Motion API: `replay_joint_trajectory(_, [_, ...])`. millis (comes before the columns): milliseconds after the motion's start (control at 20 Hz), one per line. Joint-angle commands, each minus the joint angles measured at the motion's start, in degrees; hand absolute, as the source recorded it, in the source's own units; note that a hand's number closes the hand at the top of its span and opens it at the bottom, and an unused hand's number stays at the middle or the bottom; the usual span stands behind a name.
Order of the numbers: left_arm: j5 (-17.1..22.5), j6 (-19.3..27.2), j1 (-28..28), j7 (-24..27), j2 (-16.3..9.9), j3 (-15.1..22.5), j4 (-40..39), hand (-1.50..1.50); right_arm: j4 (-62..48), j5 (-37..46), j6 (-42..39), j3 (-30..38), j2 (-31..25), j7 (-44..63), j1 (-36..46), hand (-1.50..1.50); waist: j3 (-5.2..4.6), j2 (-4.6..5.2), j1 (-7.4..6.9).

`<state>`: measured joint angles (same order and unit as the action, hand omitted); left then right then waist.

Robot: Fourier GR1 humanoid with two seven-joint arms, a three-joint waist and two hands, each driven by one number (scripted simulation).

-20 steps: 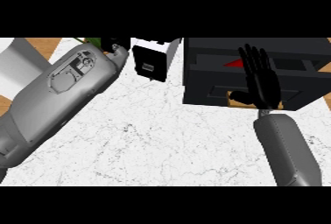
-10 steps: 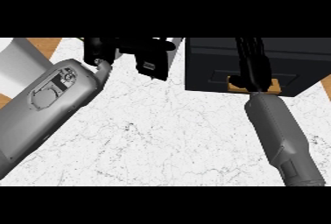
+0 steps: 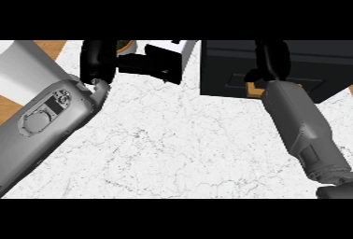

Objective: Pick up the can, place it into the drawer and close the drawer

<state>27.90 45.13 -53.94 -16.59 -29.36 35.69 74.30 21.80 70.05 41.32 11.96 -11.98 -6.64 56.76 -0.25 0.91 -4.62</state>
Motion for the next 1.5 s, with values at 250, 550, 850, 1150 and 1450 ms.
replay_joint_trajectory(250, [-1.01, -1.98, 4.26, 1.18, -1.82, -1.01, 3.78, -1.50, -6.84, -1.17, 1.03, 3.14, -0.04, 1.78, 8.16, -1.50, 0.40, 1.06, -1.21])
replay_joint_trajectory(550, [-2.17, -1.42, 5.89, 2.45, -1.20, -1.33, 3.87, -1.50, -7.17, -4.50, 1.22, 5.89, 2.02, -3.80, 9.04, -1.50, 0.50, 1.38, -1.04])
replay_joint_trajectory(850, [-1.90, -1.83, 10.25, 4.20, -1.32, -1.69, 5.42, -1.50, -5.78, -13.62, -2.21, 13.59, 4.44, -11.58, 10.01, -1.50, 0.54, 0.96, -0.92])
replay_joint_trajectory(1150, [-1.88, -1.83, 11.55, 3.35, -2.76, -3.10, 7.78, -1.50, -4.26, -22.08, -7.66, 20.53, 4.59, -18.83, 10.93, -1.50, 0.49, 0.06, 0.32])
replay_joint_trajectory(1450, [-2.74, -1.66, 14.87, 3.62, -3.56, -3.57, 9.17, -1.50, -3.50, -30.35, -14.00, 26.84, 6.30, -21.11, 12.65, -1.50, 0.37, -0.45, 1.75])
